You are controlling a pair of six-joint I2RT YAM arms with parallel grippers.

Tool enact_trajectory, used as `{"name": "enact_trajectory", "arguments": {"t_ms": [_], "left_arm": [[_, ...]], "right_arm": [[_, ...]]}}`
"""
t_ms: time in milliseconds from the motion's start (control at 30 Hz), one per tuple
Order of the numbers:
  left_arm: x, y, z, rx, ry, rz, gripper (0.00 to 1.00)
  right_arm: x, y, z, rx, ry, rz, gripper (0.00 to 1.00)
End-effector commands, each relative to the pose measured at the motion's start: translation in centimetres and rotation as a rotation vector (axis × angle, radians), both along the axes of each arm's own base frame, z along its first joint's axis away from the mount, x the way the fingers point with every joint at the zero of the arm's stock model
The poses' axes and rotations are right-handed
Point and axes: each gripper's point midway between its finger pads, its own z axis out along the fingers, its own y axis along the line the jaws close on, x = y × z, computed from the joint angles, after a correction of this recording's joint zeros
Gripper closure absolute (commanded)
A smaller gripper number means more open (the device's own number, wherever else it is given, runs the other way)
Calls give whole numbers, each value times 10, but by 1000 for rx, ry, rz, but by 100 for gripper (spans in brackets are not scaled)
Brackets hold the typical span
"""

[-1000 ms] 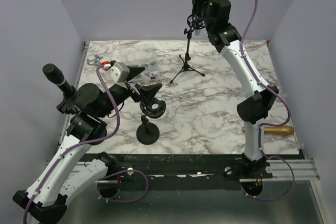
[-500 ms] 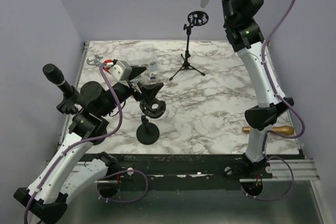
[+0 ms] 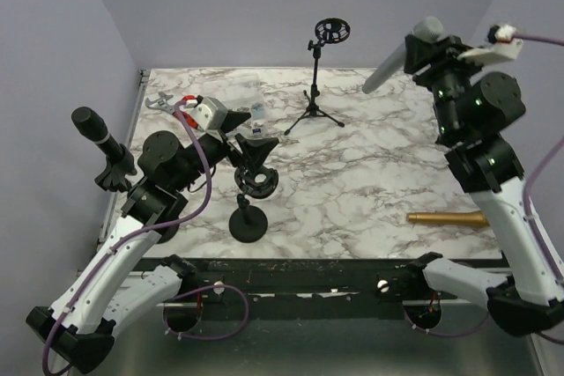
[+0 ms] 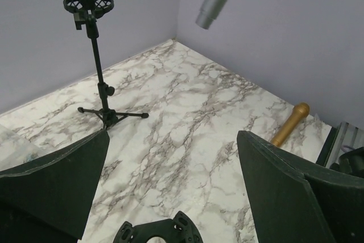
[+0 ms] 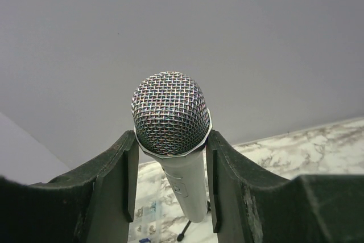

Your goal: Remove the microphone from the stand

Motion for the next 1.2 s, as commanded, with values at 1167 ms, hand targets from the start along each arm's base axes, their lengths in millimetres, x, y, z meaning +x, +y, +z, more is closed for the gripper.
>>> {"name": "enact_trajectory", "arguments": {"t_ms": [1167], "left_arm": [[-21,14,58,-58,-156,43,1]], "right_arm": [[-30,-68,-322,221,918,-246,99]]}}
